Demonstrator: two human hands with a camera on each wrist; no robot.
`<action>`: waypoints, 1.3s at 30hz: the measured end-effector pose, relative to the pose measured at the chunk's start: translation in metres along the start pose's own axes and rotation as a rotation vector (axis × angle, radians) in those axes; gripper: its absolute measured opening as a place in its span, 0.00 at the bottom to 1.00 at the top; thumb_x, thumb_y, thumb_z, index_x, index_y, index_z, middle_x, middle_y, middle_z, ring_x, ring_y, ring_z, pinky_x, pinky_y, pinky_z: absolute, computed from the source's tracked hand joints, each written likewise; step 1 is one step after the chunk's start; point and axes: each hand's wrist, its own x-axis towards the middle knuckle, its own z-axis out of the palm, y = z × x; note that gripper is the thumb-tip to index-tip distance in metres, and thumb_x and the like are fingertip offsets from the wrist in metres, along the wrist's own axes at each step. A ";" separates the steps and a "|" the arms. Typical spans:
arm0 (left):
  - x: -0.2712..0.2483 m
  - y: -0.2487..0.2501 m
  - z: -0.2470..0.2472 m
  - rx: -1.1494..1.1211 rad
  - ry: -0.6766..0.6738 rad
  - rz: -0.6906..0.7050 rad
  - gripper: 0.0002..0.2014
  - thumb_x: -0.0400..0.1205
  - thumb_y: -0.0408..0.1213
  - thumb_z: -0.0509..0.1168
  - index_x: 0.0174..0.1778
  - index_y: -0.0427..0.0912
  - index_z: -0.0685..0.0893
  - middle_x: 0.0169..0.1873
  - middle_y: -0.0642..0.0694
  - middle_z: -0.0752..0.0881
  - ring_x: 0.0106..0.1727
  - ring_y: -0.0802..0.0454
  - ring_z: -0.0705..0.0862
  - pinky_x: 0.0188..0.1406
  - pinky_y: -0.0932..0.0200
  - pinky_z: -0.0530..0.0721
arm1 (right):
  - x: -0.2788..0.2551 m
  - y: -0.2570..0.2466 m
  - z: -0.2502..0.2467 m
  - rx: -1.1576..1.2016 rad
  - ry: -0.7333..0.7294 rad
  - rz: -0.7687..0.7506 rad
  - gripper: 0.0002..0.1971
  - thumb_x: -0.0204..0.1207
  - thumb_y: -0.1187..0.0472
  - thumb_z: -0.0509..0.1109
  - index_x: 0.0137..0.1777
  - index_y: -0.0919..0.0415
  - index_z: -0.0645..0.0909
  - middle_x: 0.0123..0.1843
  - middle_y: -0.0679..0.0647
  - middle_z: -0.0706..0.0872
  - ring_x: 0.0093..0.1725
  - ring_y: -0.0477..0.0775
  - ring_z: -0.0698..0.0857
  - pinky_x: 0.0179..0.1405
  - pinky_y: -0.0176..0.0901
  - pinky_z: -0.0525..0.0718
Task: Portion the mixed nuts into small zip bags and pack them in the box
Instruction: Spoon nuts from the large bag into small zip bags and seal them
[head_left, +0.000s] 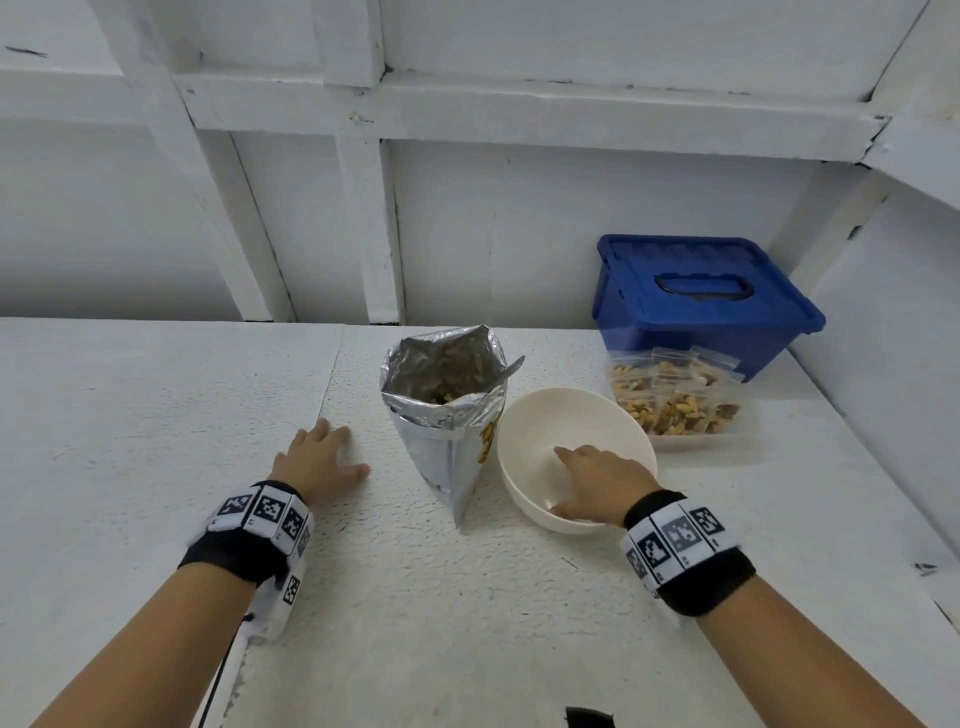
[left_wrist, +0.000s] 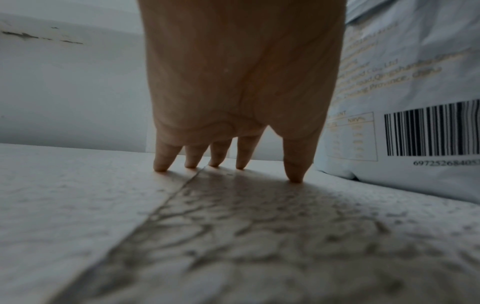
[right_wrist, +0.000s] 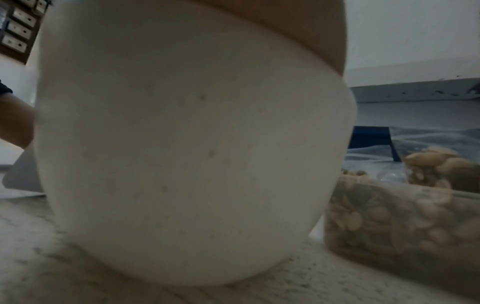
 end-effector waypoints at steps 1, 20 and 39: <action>0.000 0.000 0.000 0.003 0.002 -0.003 0.34 0.80 0.56 0.60 0.79 0.46 0.59 0.80 0.43 0.56 0.79 0.40 0.56 0.75 0.37 0.62 | 0.000 -0.001 0.000 -0.003 0.004 0.015 0.36 0.73 0.43 0.68 0.78 0.53 0.61 0.72 0.54 0.71 0.68 0.58 0.75 0.62 0.53 0.76; -0.015 -0.006 -0.007 -0.236 0.116 0.112 0.21 0.82 0.47 0.61 0.71 0.46 0.74 0.73 0.43 0.72 0.73 0.45 0.69 0.72 0.41 0.68 | -0.028 0.002 -0.020 0.576 0.568 -0.066 0.07 0.80 0.59 0.65 0.52 0.61 0.81 0.50 0.52 0.85 0.50 0.49 0.81 0.48 0.37 0.74; -0.128 0.096 -0.097 -0.341 0.412 0.964 0.43 0.67 0.62 0.69 0.76 0.48 0.66 0.67 0.58 0.74 0.68 0.66 0.71 0.68 0.75 0.65 | -0.080 -0.089 -0.072 0.900 0.364 -0.545 0.08 0.79 0.63 0.65 0.41 0.52 0.83 0.36 0.49 0.86 0.38 0.47 0.82 0.43 0.40 0.78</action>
